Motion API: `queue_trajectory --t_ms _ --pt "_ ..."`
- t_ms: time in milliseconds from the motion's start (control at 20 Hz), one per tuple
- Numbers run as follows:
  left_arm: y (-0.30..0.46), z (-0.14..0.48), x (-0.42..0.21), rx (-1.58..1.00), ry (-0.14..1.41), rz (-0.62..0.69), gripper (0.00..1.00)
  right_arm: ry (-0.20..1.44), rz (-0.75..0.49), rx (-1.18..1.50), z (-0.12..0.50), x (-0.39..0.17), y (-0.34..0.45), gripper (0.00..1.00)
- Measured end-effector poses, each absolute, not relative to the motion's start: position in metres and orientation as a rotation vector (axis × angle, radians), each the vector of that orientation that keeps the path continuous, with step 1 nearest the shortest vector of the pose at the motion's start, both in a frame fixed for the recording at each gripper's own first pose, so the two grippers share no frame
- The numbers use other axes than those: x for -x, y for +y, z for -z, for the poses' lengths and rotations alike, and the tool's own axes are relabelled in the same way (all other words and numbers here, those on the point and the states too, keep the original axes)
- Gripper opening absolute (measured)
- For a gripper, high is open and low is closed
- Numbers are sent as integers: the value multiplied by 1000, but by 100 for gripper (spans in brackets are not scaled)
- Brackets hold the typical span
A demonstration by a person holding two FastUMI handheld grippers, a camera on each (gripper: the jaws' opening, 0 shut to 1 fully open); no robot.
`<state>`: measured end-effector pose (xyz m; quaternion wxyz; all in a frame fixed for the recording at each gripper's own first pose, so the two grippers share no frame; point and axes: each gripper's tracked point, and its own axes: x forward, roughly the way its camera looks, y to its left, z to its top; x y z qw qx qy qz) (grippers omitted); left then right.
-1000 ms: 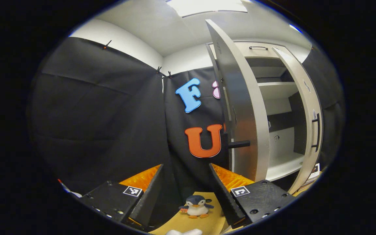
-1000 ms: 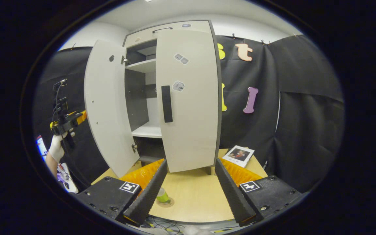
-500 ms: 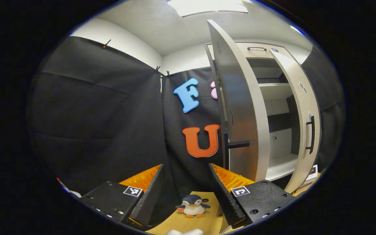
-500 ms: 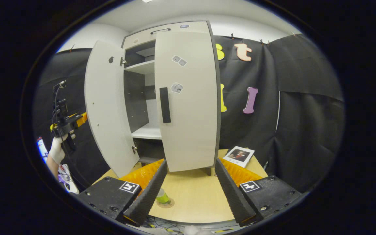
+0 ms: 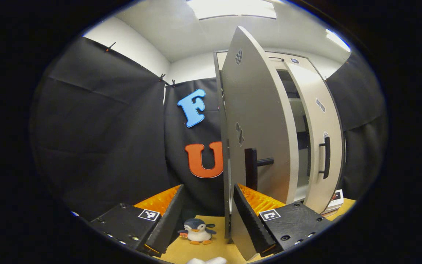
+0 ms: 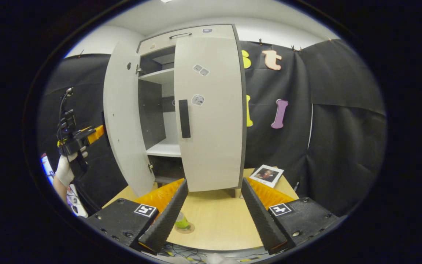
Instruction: Grasp the bottle in the cabinet with the left hand and place it on the coaster, then close the right door with the right hand and the left door with the left hand.
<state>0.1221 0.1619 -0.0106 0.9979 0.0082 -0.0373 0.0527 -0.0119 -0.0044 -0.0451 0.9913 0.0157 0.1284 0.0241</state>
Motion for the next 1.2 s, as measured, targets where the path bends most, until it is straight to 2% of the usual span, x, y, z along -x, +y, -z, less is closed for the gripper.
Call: queue_trajectory --t_ms 50,100,350,550,1000,1050,1200 --pt "155 11 -123 -16 -75 -90 87 254 -44 -33 44 12 -5 94" --pt "147 11 -123 -15 -76 -73 83 252 -42 -33 44 13 -5 97" --pt "110 10 -132 11 -75 10 83 246 -33 -20 42 17 -6 97" --pt "91 9 -139 58 -67 42 96 237 -27 -24 41 23 -5 97" --pt "73 1 -111 5 -58 92 96 205 -9 -36 38 30 -4 97" --pt "72 2 -106 10 -52 96 96 201 -9 -36 37 30 -3 94" --pt "68 4 -94 5 -36 114 96 181 2 -40 33 30 -2 97"
